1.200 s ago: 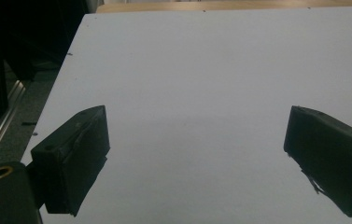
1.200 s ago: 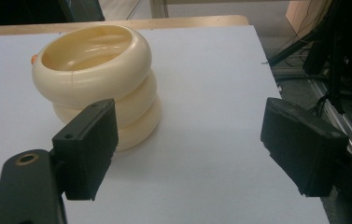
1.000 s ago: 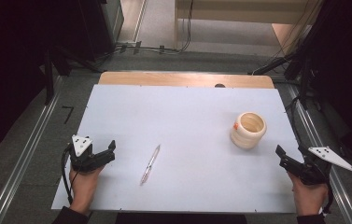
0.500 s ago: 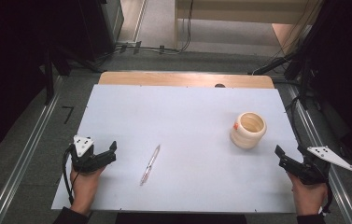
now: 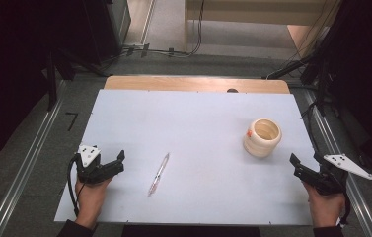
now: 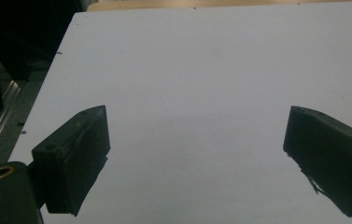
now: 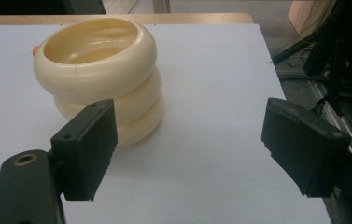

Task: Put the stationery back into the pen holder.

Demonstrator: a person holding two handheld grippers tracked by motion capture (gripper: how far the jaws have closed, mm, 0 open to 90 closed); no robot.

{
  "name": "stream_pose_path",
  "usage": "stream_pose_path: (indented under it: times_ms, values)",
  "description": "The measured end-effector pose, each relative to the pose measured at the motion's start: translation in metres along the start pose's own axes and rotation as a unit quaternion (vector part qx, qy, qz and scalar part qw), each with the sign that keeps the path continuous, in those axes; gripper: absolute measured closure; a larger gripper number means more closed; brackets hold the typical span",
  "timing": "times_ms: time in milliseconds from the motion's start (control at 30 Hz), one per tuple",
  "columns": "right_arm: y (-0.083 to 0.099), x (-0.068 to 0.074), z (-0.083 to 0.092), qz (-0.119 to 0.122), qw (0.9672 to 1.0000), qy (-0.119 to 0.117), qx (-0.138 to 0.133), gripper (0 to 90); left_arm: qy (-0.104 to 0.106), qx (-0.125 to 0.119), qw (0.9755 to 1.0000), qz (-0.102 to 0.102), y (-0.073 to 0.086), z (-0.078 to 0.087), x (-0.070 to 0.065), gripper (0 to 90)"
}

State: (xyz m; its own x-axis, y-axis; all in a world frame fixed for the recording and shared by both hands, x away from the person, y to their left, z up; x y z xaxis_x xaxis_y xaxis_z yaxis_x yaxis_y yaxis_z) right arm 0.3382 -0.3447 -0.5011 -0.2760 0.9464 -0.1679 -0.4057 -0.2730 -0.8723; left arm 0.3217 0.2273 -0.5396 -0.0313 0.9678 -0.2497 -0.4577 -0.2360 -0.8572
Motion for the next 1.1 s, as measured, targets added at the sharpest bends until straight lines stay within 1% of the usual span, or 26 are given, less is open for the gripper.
stream_pose_path:
  times_ms: [67, 267, 533, 567, 867, 900, 933, 1100]
  values:
    - [0.001, 0.001, 0.000, -0.002, 1.0000, -0.001, 0.004, 16.9, 0.003, 0.000, 1.0000, 0.001, 0.000, 0.000, -0.002, 7.8]
    - [0.002, 0.002, 0.000, 0.003, 1.0000, 0.001, 0.006, 16.9, 0.011, 0.002, 0.9999, -0.006, 0.001, -0.001, -0.012, 7.9]
    - [0.002, 0.002, 0.000, 0.003, 1.0000, 0.003, 0.008, 16.8, 0.017, 0.008, 0.9998, -0.011, 0.003, -0.003, -0.018, 7.9]
    - [0.003, 0.002, 0.000, 0.003, 0.9999, 0.002, 0.010, 16.8, 0.021, 0.008, 0.9997, -0.013, 0.004, -0.003, -0.020, 11.7]
    - [0.003, 0.003, -0.001, 0.007, 0.9999, 0.003, 0.010, 16.8, 0.028, 0.018, 0.9993, -0.016, 0.006, -0.005, -0.028, 11.8]
    - [0.003, 0.003, -0.001, 0.007, 0.9999, 0.003, 0.011, 16.8, 0.027, 0.018, 0.9992, -0.023, 0.006, -0.005, -0.029, 11.8]
    - [0.003, 0.003, -0.001, 0.007, 0.9999, 0.002, 0.011, 16.8, 0.026, 0.017, 0.9992, -0.025, 0.005, -0.005, -0.030, 11.8]
    - [0.003, 0.004, -0.001, 0.009, 0.9999, 0.004, 0.012, 16.8, 0.031, 0.020, 0.9989, -0.030, 0.005, -0.007, -0.037, 11.8]
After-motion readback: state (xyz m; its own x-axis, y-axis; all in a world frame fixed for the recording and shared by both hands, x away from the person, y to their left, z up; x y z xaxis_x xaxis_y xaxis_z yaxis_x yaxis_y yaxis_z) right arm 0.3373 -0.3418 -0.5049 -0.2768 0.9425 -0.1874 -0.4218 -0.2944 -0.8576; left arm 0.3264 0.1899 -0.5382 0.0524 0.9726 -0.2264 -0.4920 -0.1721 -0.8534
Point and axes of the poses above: each handheld gripper's, and its own axes: z roughly backward along the jaws, y roughly out of its underside, x roughly to its left, the point moved 10 cm from there along -z, roughly forward along the jaws, and after that the axes turned 14 degrees about z, right-handed, at the moved point
